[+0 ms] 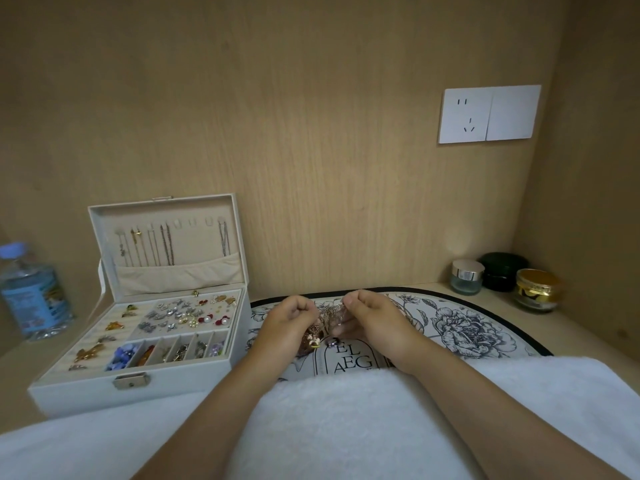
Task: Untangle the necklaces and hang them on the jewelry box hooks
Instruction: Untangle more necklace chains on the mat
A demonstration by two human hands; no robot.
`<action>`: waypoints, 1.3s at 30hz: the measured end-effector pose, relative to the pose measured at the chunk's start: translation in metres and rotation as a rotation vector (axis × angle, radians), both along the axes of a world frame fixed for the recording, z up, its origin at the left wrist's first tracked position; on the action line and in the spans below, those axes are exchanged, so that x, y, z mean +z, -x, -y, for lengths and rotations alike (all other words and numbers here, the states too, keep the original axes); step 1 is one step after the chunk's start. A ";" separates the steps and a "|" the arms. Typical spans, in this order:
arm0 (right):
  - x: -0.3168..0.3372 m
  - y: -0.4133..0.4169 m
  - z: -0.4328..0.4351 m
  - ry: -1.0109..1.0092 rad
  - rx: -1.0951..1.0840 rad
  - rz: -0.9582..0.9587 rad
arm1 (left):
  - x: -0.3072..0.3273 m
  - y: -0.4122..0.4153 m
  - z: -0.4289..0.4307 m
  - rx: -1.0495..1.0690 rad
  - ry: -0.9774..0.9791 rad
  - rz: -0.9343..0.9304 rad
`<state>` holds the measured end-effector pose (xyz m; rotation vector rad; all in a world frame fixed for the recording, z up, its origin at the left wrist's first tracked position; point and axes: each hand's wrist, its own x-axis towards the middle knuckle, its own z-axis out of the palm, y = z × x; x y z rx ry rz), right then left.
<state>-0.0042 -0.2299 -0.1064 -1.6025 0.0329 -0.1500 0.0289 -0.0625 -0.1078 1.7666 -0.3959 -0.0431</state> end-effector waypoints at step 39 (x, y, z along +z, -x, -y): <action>-0.007 0.001 0.041 1.094 -0.214 -0.039 | -0.010 -0.012 -0.003 0.161 -0.640 0.321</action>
